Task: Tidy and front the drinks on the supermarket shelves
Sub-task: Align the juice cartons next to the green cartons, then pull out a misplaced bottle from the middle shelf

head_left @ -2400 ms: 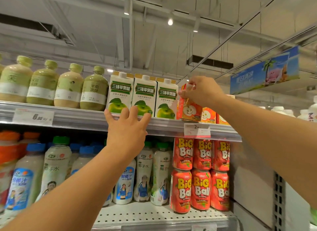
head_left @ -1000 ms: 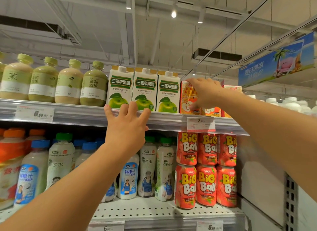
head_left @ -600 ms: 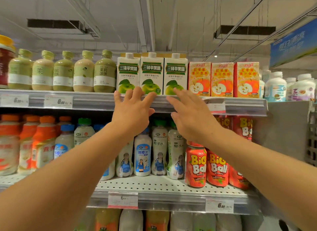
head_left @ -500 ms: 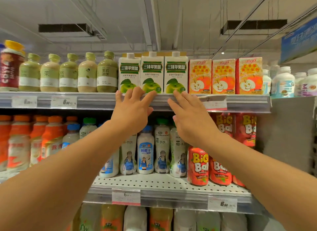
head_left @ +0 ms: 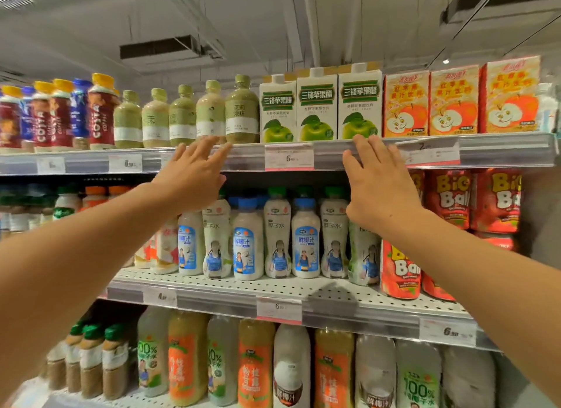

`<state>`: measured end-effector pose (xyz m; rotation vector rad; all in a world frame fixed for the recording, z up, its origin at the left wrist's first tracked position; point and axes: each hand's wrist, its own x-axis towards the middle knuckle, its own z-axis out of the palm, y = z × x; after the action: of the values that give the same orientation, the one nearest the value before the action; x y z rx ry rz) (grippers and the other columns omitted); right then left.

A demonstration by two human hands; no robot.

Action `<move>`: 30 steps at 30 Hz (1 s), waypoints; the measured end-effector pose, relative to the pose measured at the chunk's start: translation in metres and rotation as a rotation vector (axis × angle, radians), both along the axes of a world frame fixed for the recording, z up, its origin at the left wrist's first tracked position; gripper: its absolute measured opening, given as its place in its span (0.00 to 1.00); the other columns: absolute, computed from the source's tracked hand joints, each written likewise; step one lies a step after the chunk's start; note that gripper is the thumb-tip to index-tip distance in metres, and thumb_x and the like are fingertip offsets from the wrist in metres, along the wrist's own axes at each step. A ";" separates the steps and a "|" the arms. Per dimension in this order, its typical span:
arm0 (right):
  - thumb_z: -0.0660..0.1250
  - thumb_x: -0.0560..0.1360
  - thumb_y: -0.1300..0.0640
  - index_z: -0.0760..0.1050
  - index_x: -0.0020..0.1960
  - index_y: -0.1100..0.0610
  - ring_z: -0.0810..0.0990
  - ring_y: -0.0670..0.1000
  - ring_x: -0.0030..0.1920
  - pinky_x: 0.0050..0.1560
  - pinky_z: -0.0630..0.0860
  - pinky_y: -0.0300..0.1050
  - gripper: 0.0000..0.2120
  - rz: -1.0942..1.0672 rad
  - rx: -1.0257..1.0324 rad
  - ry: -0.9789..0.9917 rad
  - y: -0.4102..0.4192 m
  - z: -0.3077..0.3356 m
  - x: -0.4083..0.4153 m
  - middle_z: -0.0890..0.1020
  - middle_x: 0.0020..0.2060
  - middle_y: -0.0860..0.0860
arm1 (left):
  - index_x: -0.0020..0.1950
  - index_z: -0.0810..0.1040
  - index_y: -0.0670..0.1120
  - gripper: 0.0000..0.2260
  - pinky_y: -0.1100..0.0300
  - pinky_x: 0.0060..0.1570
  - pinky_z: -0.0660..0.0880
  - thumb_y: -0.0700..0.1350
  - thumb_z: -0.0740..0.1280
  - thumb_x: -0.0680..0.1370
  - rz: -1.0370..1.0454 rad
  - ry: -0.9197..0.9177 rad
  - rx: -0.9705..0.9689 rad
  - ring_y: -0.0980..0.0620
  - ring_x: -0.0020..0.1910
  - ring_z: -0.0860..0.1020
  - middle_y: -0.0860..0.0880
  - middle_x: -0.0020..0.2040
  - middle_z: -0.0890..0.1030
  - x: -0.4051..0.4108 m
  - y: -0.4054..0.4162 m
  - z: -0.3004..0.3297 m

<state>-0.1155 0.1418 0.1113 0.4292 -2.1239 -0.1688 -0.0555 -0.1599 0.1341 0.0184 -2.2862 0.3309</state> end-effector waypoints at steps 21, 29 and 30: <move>0.69 0.72 0.58 0.45 0.80 0.53 0.45 0.57 0.79 0.77 0.53 0.55 0.45 -0.248 -0.125 -0.216 -0.091 0.012 0.046 0.41 0.79 0.54 | 0.78 0.56 0.53 0.37 0.41 0.73 0.54 0.39 0.66 0.72 -0.333 0.182 -0.027 0.37 0.74 0.52 0.41 0.74 0.58 -0.033 -0.096 -0.021; 0.68 0.71 0.63 0.39 0.79 0.47 0.36 0.56 0.78 0.78 0.47 0.55 0.50 -0.189 -0.142 -0.182 -0.121 -0.002 0.024 0.36 0.79 0.52 | 0.78 0.53 0.54 0.40 0.41 0.74 0.46 0.38 0.66 0.70 -0.354 0.226 0.026 0.37 0.76 0.46 0.43 0.76 0.54 -0.040 -0.094 -0.030; 0.68 0.71 0.63 0.38 0.79 0.47 0.35 0.56 0.78 0.78 0.46 0.55 0.50 -0.182 -0.139 -0.158 -0.119 -0.006 0.022 0.36 0.79 0.52 | 0.78 0.53 0.54 0.40 0.41 0.74 0.46 0.39 0.67 0.70 -0.352 0.235 0.026 0.38 0.76 0.46 0.43 0.76 0.53 -0.041 -0.093 -0.031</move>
<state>-0.0938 0.0224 0.1053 0.1717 -2.3136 -0.0933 -0.0966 -0.2533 0.1031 -0.3127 -2.0130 0.1071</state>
